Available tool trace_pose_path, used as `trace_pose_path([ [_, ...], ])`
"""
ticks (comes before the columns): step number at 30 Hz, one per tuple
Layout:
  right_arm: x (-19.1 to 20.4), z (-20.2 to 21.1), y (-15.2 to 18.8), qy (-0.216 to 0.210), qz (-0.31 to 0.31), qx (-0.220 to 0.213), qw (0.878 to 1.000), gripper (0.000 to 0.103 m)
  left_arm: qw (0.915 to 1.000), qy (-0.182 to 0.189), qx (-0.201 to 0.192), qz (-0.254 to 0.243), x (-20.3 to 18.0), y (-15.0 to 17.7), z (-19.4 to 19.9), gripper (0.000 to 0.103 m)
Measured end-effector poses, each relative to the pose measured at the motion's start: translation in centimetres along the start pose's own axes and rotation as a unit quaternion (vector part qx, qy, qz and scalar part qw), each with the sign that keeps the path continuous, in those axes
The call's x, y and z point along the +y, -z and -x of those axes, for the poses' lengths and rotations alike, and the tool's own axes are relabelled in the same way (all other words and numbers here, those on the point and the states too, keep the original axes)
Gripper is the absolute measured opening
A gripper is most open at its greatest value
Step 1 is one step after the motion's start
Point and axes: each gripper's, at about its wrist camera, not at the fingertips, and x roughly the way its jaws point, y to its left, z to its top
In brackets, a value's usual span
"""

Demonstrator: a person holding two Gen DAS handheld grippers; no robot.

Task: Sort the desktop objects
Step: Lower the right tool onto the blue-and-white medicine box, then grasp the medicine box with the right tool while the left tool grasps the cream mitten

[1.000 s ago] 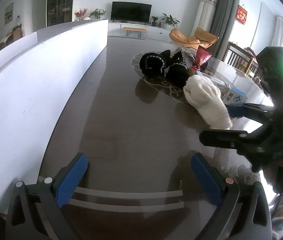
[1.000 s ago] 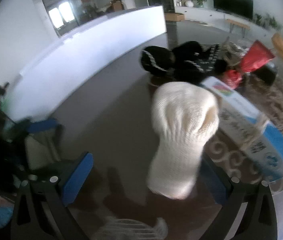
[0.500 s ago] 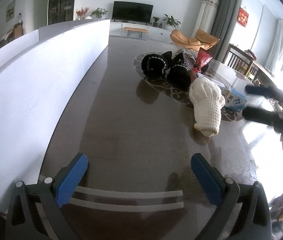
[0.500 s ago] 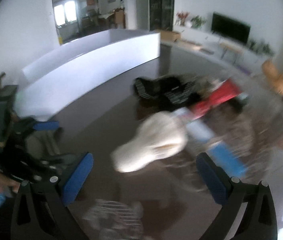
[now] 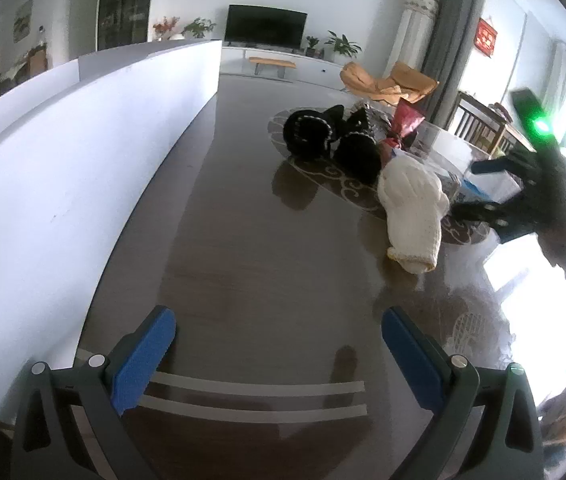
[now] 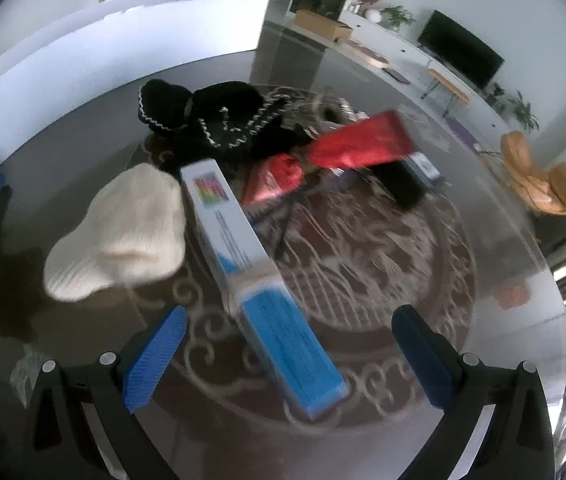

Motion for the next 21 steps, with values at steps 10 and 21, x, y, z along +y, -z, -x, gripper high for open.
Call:
trace_pose_path([
  [10, 2.4, -2.5, -3.3, -0.076, -0.039, 0.000, 0.996, 0.049, 1.0000, 0.008, 0.000, -0.003, 0.0, -0.2, 0.1, 0.103],
  [21, -1.8, -1.8, 2.8, -0.267, -0.305, -0.031, 0.913, 0.024, 0.9998, 0.013, -0.006, 0.010, 0.4, -0.2, 0.9, 0.103],
])
